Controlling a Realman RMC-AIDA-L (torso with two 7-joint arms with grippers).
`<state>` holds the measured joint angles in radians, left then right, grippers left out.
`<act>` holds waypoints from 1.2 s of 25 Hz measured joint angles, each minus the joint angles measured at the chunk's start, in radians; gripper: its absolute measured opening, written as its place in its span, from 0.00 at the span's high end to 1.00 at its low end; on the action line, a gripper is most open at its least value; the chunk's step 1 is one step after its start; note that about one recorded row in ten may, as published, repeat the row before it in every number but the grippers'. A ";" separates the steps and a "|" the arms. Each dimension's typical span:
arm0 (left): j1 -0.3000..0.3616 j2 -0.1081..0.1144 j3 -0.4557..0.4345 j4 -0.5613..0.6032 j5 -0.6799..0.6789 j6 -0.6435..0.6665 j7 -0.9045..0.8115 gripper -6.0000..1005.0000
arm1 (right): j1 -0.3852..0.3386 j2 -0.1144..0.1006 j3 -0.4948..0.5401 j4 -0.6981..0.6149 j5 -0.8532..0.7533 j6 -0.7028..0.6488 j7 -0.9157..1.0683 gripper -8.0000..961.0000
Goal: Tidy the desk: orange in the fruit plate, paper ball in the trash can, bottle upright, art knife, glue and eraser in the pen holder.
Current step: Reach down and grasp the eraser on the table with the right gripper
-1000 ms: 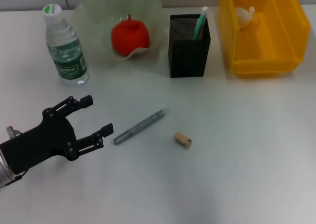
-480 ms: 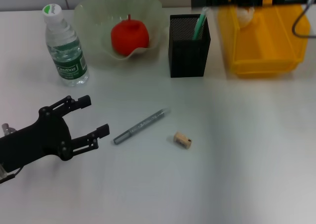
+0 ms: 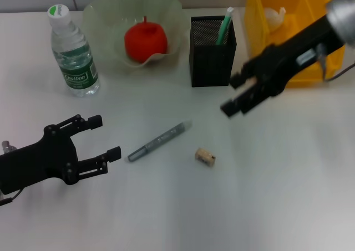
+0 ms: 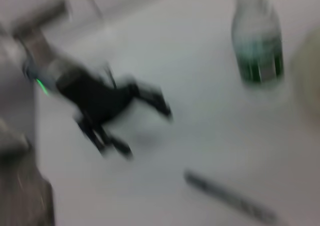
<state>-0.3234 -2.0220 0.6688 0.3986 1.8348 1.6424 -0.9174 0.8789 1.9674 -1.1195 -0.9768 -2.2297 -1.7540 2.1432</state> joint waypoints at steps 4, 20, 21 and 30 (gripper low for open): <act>0.004 -0.003 0.000 -0.001 0.000 -0.008 0.006 0.17 | 0.067 0.084 -0.033 0.014 -0.223 0.039 -0.007 0.12; 0.007 -0.005 0.000 -0.003 0.000 -0.042 0.008 0.17 | 0.089 0.122 -0.457 0.125 -0.143 0.287 -0.002 0.14; 0.007 -0.006 0.000 -0.003 0.000 -0.043 0.008 0.17 | 0.087 0.123 -0.481 0.127 -0.136 0.300 -0.005 0.14; 0.010 -0.014 -0.007 -0.009 0.000 -0.047 0.009 0.17 | 0.069 0.125 -0.566 0.135 -0.107 0.372 -0.021 0.17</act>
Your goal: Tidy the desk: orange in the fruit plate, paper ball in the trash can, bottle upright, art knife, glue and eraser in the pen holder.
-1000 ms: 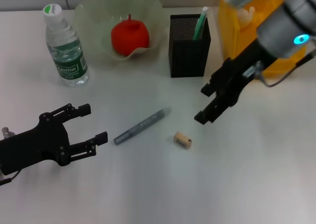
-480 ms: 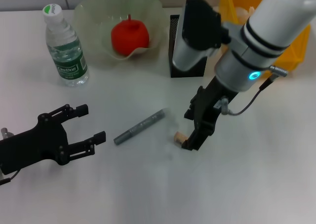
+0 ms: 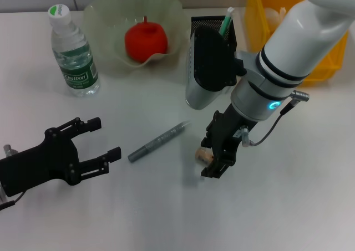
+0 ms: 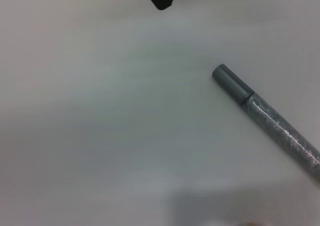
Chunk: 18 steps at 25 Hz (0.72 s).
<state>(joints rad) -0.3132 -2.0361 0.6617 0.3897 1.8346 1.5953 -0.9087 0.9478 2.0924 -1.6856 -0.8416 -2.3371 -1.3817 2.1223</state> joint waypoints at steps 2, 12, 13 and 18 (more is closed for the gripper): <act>0.001 -0.001 0.000 0.000 0.000 0.000 0.000 0.17 | -0.004 0.000 -0.006 0.000 0.000 0.011 0.000 0.19; 0.007 -0.007 -0.002 0.001 -0.006 0.000 0.001 0.17 | -0.014 0.000 -0.044 0.001 0.000 0.066 -0.001 0.53; 0.007 -0.007 -0.002 0.001 -0.006 0.000 0.001 0.17 | -0.014 0.000 -0.044 0.002 0.000 0.067 -0.001 0.59; 0.008 -0.007 -0.002 0.002 -0.007 0.001 0.001 0.17 | -0.014 0.000 -0.059 -0.002 0.003 0.080 0.003 0.78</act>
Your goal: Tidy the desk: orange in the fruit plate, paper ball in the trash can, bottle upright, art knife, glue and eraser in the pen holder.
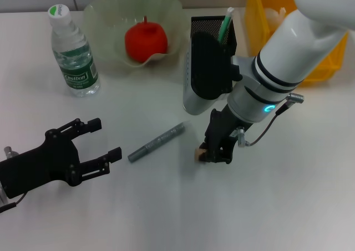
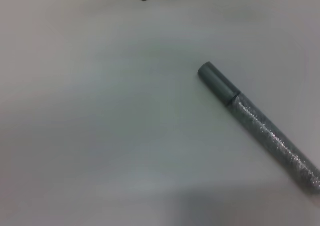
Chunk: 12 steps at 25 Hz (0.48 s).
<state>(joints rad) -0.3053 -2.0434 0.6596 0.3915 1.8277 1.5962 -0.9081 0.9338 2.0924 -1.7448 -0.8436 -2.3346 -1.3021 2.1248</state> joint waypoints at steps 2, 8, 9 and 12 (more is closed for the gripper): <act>0.001 0.000 0.000 0.001 -0.001 0.002 0.000 0.17 | -0.001 -0.002 0.005 -0.012 0.010 -0.008 0.004 0.83; 0.002 0.000 0.000 0.001 -0.001 0.006 0.000 0.17 | -0.009 -0.014 0.309 -0.186 -0.016 -0.207 0.042 0.86; 0.002 0.000 0.000 0.001 -0.001 0.006 0.000 0.17 | -0.009 -0.014 0.309 -0.186 -0.016 -0.207 0.042 0.86; 0.002 -0.001 0.000 0.000 -0.001 0.007 0.000 0.17 | -0.010 -0.014 0.455 -0.301 -0.083 -0.260 0.095 0.85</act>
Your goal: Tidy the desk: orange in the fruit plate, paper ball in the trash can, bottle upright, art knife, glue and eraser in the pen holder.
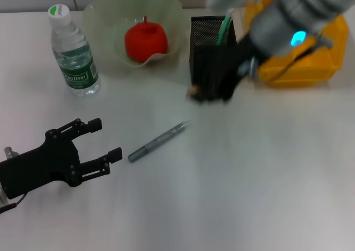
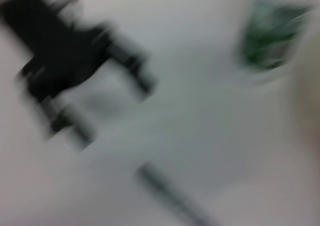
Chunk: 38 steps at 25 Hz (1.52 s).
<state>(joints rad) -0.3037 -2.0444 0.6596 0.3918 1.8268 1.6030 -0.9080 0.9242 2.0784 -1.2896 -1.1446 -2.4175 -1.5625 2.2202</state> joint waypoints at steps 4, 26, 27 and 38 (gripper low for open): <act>0.000 0.000 0.000 -0.001 0.000 0.000 0.000 0.17 | -0.001 0.000 0.092 -0.086 -0.061 -0.001 0.050 0.83; 0.000 -0.002 -0.002 -0.001 -0.001 -0.004 -0.004 0.18 | 0.041 0.007 0.078 0.136 -0.220 0.377 0.173 0.77; 0.000 -0.002 -0.002 0.000 -0.001 -0.006 -0.004 0.18 | 0.039 0.008 0.078 0.134 -0.204 0.382 0.173 0.77; -0.010 0.002 -0.002 0.002 -0.002 -0.002 -0.010 0.18 | -0.121 -0.008 0.189 0.108 0.381 0.373 -0.133 0.33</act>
<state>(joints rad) -0.3132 -2.0422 0.6581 0.3938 1.8252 1.6007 -0.9185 0.8030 2.0707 -1.1008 -1.0363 -2.0361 -1.1897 2.0869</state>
